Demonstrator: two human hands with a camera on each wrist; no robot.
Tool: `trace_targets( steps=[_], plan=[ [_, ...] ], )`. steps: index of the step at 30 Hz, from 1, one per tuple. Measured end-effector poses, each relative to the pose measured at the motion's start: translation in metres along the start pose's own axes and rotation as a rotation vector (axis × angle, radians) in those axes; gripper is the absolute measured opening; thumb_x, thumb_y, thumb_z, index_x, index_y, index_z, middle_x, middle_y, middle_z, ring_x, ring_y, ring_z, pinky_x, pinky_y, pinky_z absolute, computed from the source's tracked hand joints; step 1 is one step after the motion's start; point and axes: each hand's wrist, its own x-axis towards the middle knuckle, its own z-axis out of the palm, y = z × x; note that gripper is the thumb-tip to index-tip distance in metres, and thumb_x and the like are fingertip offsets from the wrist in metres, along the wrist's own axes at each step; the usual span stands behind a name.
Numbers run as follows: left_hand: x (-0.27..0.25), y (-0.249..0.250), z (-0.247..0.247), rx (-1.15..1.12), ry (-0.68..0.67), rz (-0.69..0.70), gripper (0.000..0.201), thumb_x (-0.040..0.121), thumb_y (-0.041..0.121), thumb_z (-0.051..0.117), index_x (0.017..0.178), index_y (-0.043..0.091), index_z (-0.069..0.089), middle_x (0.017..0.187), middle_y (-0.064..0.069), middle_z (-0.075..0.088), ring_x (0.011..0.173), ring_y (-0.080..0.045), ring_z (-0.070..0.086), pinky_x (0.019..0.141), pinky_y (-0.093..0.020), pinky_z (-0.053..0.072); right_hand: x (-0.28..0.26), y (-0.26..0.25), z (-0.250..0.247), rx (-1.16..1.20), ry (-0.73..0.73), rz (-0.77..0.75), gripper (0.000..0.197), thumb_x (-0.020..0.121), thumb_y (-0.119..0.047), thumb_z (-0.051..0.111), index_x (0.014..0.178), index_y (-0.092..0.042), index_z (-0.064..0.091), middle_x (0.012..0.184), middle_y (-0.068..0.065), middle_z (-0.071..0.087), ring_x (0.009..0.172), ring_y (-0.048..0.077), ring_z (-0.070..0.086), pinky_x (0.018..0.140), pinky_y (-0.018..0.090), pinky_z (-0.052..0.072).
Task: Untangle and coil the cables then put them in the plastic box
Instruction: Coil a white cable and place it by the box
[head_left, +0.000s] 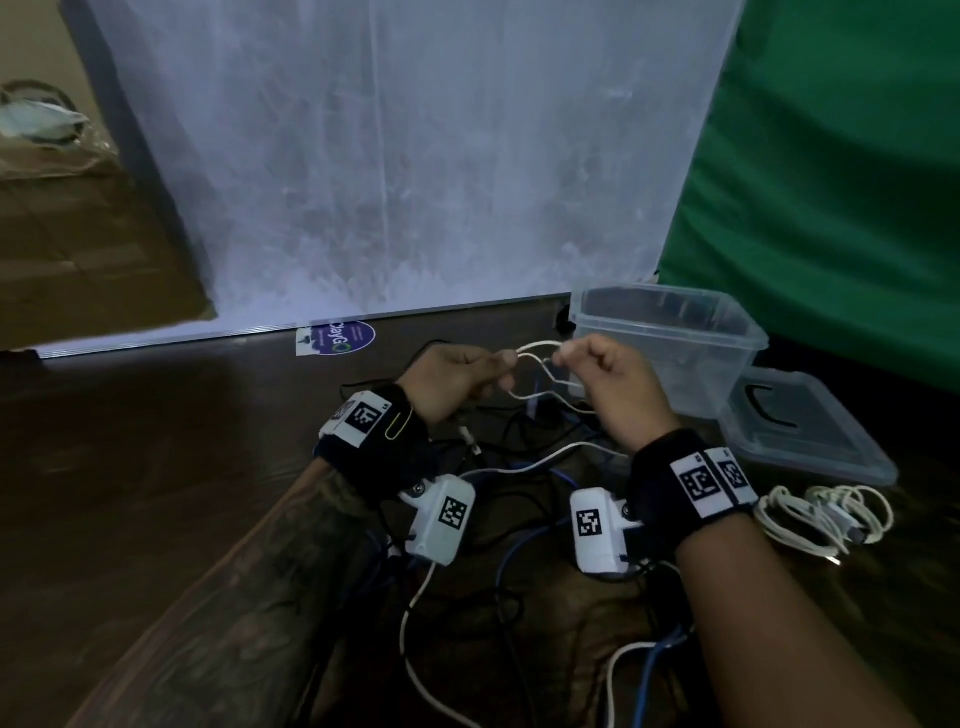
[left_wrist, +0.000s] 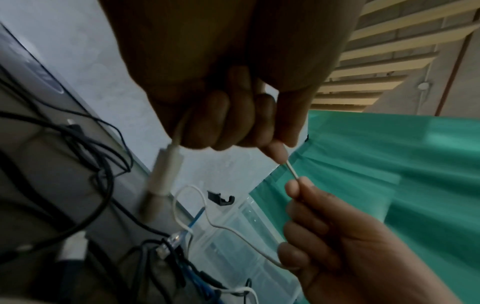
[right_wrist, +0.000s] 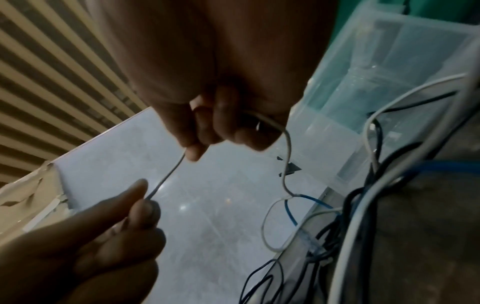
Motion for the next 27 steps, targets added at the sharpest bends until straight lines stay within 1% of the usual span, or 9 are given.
trace_targets(
  steps=[4,8,12,14,16,18,22,24,27],
  plan=[
    [-0.003,-0.004,0.011,-0.142,-0.139,-0.146,0.036,0.093,0.038,0.057,0.073,0.008,0.062,0.049,0.0,0.033,0.041,-0.013,0.023,0.04,-0.019,0.024,0.002,0.008,-0.003,0.002,0.185,0.007,0.021,0.098,-0.021,0.058,0.08,-0.014,0.069,0.079,0.01,0.069,0.074,0.007,0.059,0.067,0.015,0.044],
    [-0.007,-0.005,0.015,-0.161,-0.17,-0.211,0.037,0.092,0.039,0.058,0.068,0.012,0.057,0.048,0.0,0.032,0.037,-0.011,0.022,0.041,-0.018,0.021,0.007,0.014,-0.008,-0.006,0.264,0.048,0.019,0.097,-0.022,0.059,0.08,-0.018,0.067,0.068,-0.006,0.061,0.063,0.002,0.052,0.067,0.023,0.042],
    [-0.008,-0.002,0.02,-0.221,-0.282,-0.295,0.043,0.095,0.044,0.05,0.063,0.015,0.046,0.047,0.002,0.028,0.037,-0.01,0.02,0.042,-0.018,0.015,0.009,0.024,-0.013,-0.039,0.287,0.081,0.019,0.097,-0.024,0.059,0.083,-0.015,0.069,0.085,0.008,0.07,0.081,0.015,0.06,0.077,0.028,0.046],
    [-0.01,-0.002,0.021,-0.366,-0.407,-0.319,0.044,0.095,0.043,0.045,0.06,0.017,0.043,0.046,0.003,0.025,0.036,-0.009,0.019,0.043,-0.02,0.013,0.01,0.03,-0.016,-0.061,0.271,0.131,0.019,0.096,-0.024,0.06,0.084,-0.015,0.071,0.084,0.006,0.07,0.08,0.015,0.062,0.077,0.028,0.046],
    [-0.011,0.001,0.02,-0.631,-0.516,-0.265,0.034,0.095,0.032,0.04,0.065,0.016,0.045,0.05,0.004,0.027,0.042,-0.01,0.022,0.047,-0.024,0.016,0.009,0.035,-0.016,-0.083,0.181,0.217,0.016,0.093,-0.02,0.063,0.079,-0.017,0.069,0.074,0.0,0.067,0.065,0.004,0.059,0.067,0.025,0.043],
    [-0.011,0.005,0.019,-0.858,-0.515,-0.17,0.021,0.09,0.02,0.032,0.076,0.014,0.047,0.06,0.003,0.032,0.052,-0.012,0.025,0.054,-0.027,0.022,0.004,0.038,-0.015,-0.042,0.04,0.295,0.02,0.09,-0.011,0.065,0.072,-0.02,0.065,0.06,-0.008,0.059,0.047,-0.003,0.05,0.057,0.024,0.039],
    [-0.002,0.005,0.017,-1.011,-0.321,-0.02,0.021,0.091,0.004,0.034,0.091,0.01,0.054,0.078,-0.001,0.052,0.07,-0.014,0.055,0.071,-0.031,0.052,-0.013,0.02,-0.012,0.028,-0.369,0.376,0.009,0.091,-0.014,0.067,0.084,-0.019,0.071,0.055,0.001,0.054,0.039,0.009,0.042,0.043,0.022,0.039],
    [0.004,-0.002,0.018,-1.015,-0.186,0.0,0.021,0.095,0.001,0.036,0.095,0.007,0.056,0.083,-0.005,0.064,0.079,-0.018,0.067,0.082,-0.037,0.057,-0.02,0.004,-0.007,0.025,-0.496,0.335,0.006,0.091,-0.017,0.069,0.094,-0.013,0.072,0.056,0.002,0.056,0.039,0.009,0.042,0.042,0.021,0.038],
    [0.007,-0.011,0.021,-0.985,-0.049,-0.004,0.02,0.098,0.0,0.034,0.094,0.003,0.054,0.088,-0.012,0.071,0.087,-0.025,0.071,0.083,-0.038,0.058,-0.026,-0.014,-0.001,-0.063,-0.578,0.264,0.013,0.092,-0.022,0.068,0.101,-0.017,0.075,0.055,-0.002,0.058,0.047,0.01,0.048,0.045,0.017,0.04]
  ],
)
